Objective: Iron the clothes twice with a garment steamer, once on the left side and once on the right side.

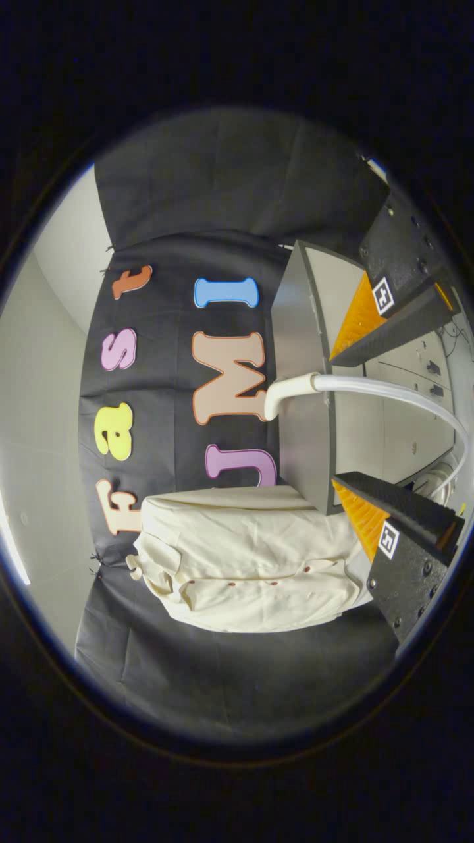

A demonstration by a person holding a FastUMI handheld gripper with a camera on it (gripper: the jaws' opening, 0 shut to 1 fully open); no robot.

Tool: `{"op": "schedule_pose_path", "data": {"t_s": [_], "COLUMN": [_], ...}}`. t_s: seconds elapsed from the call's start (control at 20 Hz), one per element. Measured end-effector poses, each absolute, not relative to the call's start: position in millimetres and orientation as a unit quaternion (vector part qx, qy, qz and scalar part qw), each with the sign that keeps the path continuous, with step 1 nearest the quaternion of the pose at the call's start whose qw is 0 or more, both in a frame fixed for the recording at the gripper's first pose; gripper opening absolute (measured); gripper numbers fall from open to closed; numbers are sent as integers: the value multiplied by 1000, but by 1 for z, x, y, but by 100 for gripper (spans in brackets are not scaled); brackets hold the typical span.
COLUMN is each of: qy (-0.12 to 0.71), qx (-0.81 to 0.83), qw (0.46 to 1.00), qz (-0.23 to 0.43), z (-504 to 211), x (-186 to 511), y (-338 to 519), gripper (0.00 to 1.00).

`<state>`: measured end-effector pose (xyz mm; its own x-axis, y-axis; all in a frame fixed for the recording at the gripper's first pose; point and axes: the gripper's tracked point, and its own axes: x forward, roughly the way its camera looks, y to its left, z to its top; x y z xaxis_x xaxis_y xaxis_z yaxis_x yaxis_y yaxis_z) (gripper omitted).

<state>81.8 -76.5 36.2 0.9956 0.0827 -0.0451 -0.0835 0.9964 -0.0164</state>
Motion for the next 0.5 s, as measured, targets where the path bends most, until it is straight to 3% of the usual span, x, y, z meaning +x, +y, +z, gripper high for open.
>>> {"op": "schedule_pose_path", "data": {"t_s": [0.5], "qy": [78], "qx": [2], "qw": [996], "qz": [47], "z": [62], "x": [214], "y": [-106], "gripper": [98]}}
